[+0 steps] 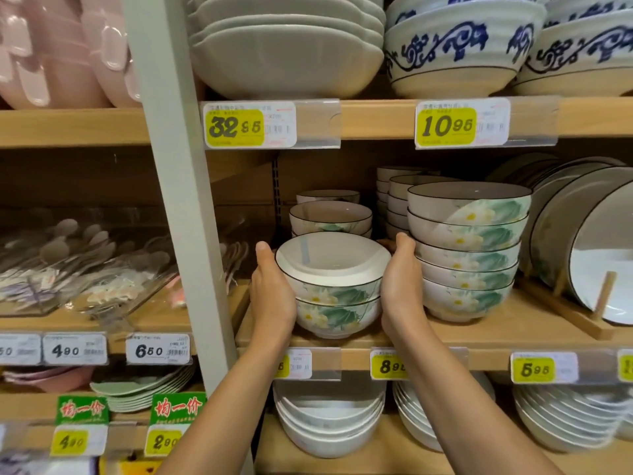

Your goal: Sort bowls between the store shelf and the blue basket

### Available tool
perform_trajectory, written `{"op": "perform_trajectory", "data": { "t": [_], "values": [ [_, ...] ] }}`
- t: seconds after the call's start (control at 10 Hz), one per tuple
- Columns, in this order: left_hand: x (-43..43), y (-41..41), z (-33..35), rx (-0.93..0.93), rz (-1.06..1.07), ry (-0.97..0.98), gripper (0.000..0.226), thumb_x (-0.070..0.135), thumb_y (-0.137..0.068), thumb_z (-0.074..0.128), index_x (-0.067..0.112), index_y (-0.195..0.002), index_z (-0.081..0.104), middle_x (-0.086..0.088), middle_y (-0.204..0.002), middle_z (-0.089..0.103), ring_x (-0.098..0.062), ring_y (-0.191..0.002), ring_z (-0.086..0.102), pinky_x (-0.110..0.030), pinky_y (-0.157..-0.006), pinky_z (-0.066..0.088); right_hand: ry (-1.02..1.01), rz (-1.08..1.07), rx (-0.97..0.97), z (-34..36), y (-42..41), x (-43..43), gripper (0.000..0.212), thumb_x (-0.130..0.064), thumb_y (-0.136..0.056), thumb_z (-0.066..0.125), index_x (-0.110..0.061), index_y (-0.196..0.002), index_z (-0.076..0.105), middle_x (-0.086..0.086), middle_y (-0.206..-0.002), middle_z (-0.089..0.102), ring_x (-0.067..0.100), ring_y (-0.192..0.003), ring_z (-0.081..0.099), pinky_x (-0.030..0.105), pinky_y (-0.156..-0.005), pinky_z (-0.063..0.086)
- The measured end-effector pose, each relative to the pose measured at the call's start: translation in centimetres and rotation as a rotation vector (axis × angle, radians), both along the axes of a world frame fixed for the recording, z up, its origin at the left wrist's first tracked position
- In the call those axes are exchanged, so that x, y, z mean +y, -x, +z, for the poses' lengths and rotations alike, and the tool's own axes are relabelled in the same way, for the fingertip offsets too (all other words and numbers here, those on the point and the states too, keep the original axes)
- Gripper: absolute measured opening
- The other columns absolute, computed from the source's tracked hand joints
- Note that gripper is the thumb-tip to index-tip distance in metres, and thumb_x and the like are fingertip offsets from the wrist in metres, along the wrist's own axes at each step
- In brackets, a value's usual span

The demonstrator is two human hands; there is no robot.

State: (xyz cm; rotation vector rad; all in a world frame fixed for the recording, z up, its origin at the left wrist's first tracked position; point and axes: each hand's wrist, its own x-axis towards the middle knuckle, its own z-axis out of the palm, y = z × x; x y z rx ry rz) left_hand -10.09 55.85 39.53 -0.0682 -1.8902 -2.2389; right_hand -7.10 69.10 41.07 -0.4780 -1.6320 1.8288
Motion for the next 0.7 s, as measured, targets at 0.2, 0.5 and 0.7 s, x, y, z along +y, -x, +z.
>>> {"op": "perform_trajectory", "data": {
  "t": [0.2, 0.5, 0.7],
  "values": [
    [-0.1, -0.7, 0.0, 0.050, 0.026, 0.044, 0.069, 0.060, -0.098, 0.011, 0.020, -0.130, 0.058, -0.003, -0.129, 0.062, -0.021, -0.124, 0.052, -0.044, -0.110, 0.037, 0.013, -0.019, -0.021, 0.1, -0.8, -0.1, 0.078, -0.070, -0.071, 0.027, -0.023, -0.119, 0.067, 0.001, -0.118, 0.068, 0.021, -0.112, 0.060, 0.047, -0.103, 0.044],
    [-2.2, -4.7, -1.7, 0.256, -0.112, 0.137, 0.050, 0.050, -0.102, 0.023, 0.034, -0.149, 0.030, 0.023, -0.142, 0.034, 0.010, -0.124, 0.027, 0.004, -0.083, 0.018, -0.168, -0.044, 0.070, -0.8, -5.4, 0.5, 0.042, -0.048, -0.084, 0.044, -0.031, -0.117, 0.065, -0.008, -0.125, 0.064, 0.010, -0.120, 0.056, 0.040, -0.111, 0.039],
    [-4.3, -8.9, -0.9, 0.214, -0.240, 0.063, 0.062, 0.063, -0.088, 0.028, 0.037, -0.143, 0.040, 0.011, -0.144, 0.047, -0.007, -0.133, 0.042, -0.041, -0.115, 0.032, -0.109, 0.023, 0.100, 0.0, -9.7, -0.2, 0.035, -0.025, -0.100, 0.043, -0.013, -0.129, 0.060, 0.002, -0.124, 0.065, 0.011, -0.111, 0.062, 0.036, -0.105, 0.045]
  ]
}}
